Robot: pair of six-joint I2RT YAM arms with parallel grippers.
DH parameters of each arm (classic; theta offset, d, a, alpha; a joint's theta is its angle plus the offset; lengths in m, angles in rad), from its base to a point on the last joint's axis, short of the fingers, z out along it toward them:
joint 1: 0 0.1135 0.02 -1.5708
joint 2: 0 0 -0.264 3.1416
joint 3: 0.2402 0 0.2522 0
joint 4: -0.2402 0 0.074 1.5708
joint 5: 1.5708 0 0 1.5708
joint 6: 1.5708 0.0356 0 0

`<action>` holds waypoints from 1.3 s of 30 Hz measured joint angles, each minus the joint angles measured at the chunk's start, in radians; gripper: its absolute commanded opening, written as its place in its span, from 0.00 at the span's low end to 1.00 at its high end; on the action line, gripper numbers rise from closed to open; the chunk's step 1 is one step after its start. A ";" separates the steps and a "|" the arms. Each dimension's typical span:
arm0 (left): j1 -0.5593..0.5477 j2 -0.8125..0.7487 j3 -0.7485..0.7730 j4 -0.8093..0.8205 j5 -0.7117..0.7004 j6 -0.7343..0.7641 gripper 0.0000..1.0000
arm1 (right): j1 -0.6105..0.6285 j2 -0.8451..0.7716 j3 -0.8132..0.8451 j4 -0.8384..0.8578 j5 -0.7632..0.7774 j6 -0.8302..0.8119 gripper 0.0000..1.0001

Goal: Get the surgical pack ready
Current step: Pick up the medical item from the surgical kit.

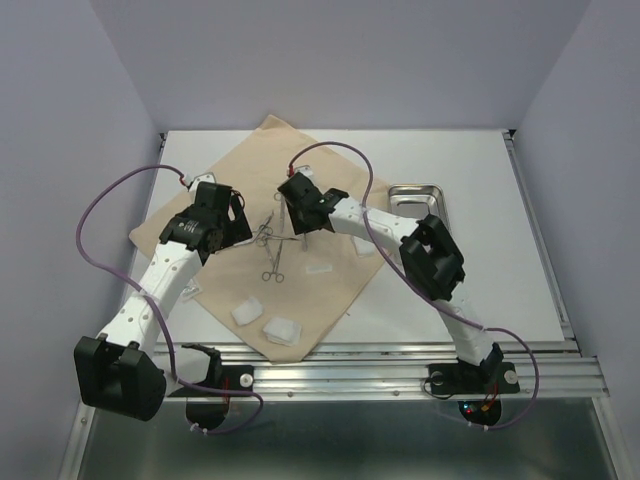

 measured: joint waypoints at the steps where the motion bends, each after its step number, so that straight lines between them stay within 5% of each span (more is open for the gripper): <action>1: 0.000 0.000 0.000 0.000 0.000 0.000 0.99 | 0.000 0.010 0.012 -0.002 -0.002 0.000 0.46; 8: 0.000 -0.004 -0.007 0.002 0.001 0.000 0.99 | 0.000 0.092 0.084 -0.010 -0.014 0.008 0.33; 17: 0.000 -0.007 -0.013 0.004 0.001 0.002 0.99 | 0.000 0.149 0.135 -0.021 -0.008 0.020 0.01; 28: 0.000 -0.011 -0.013 0.007 0.000 0.016 0.99 | 0.000 0.011 0.018 -0.023 0.032 0.026 0.01; 39: 0.000 -0.011 -0.013 0.010 0.004 0.019 0.99 | -0.066 -0.404 -0.299 0.014 0.078 0.032 0.01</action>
